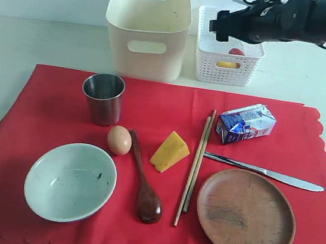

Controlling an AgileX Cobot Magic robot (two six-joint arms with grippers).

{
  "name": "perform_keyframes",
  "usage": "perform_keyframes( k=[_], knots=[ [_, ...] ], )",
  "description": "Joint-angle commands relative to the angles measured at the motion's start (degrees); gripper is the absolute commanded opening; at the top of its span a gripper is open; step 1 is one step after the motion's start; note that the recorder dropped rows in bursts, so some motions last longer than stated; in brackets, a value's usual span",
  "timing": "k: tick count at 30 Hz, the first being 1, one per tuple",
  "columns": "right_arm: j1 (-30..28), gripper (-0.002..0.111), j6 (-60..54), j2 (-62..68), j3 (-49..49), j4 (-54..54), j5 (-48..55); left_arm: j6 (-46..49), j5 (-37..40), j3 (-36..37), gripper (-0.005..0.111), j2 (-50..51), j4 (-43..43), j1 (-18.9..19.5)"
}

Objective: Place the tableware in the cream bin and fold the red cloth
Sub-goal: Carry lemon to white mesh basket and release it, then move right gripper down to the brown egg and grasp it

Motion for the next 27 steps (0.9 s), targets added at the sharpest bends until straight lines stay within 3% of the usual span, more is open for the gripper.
perform_keyframes(
  k=[1,6,14,20,22,27],
  knots=[
    [-0.32,0.083,-0.09,-5.16,-0.72,0.22,5.44,0.01,-0.38,-0.03,0.001,0.47,-0.3,-0.07],
    [-0.32,0.073,-0.79,-10.68,-0.72,-0.64,10.95,0.01,-0.38,-0.03,0.001,0.47,-0.3,-0.07],
    [-0.2,0.027,-0.77,-19.16,-0.72,-0.3,19.96,0.01,-0.38,-0.03,0.001,0.47,-0.3,-0.07],
    [-0.2,0.005,-0.72,-23.54,-0.72,3.81,27.18,0.01,-0.38,-0.03,0.001,0.47,-0.3,-0.07],
    [-0.2,0.0,-1.82,-24.63,0.23,6.28,28.41,0.01,-0.38,-0.03,0.001,0.47,-0.3,-0.07],
    [-0.2,0.0,-11.59,-26.95,4.87,16.43,28.69,0.01,-0.38,-0.03,0.001,0.47,-0.3,-0.07]
  ],
)
